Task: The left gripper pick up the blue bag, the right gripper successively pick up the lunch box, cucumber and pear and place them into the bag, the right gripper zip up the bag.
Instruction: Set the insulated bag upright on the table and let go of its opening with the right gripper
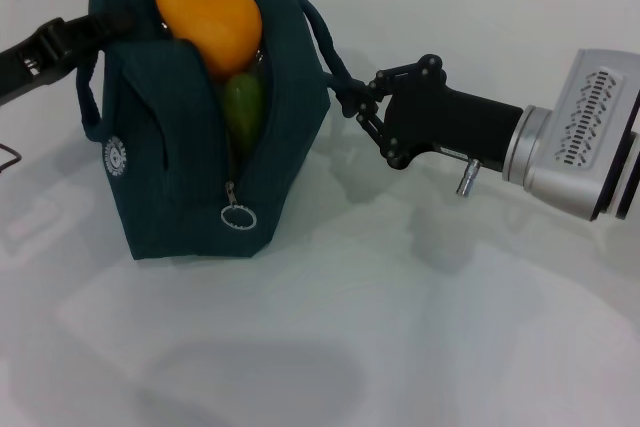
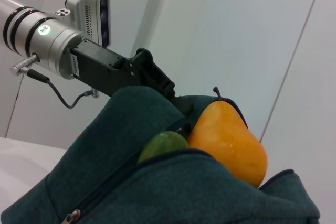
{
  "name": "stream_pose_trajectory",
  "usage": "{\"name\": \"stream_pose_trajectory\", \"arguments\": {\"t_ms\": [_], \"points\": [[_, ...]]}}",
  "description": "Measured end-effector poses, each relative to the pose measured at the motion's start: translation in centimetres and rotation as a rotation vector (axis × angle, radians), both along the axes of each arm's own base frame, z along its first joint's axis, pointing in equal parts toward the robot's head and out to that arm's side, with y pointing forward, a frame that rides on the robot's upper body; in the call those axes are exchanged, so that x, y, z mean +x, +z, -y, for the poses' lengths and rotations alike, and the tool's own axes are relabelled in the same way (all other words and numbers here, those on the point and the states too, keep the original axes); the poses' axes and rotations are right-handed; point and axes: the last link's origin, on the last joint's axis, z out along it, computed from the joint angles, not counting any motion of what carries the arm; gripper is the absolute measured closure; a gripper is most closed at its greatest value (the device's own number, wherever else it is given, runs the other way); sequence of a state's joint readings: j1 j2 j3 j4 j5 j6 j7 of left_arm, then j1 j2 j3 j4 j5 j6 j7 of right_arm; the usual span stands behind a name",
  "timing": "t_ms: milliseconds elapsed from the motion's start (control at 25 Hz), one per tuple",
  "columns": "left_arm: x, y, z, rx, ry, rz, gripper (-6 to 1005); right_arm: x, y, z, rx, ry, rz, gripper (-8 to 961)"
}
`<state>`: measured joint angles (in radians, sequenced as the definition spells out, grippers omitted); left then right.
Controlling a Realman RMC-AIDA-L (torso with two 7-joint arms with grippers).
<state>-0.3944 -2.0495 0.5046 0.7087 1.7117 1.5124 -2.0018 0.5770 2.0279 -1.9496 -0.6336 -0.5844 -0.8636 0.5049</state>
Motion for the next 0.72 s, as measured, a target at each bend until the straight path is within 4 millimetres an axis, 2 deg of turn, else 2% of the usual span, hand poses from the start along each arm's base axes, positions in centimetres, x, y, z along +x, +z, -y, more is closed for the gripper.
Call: {"name": "stream_pose_trajectory", "arguments": {"t_ms": [80,400,720], "points": [[0.0,0.0,0.0,0.000,0.000,-0.001,892,0.0,0.0,0.0,0.003,0.004,0.003,903],[0.0,0.1,0.0,0.000,0.000,-0.001,892,0.0,0.4,0.8,0.058,0.062,0.008,911],[0.0,0.0,0.0,-0.002,-0.003,0.001,891,0.4,1.7,2.1,0.184,0.116,-0.029,913]]}}
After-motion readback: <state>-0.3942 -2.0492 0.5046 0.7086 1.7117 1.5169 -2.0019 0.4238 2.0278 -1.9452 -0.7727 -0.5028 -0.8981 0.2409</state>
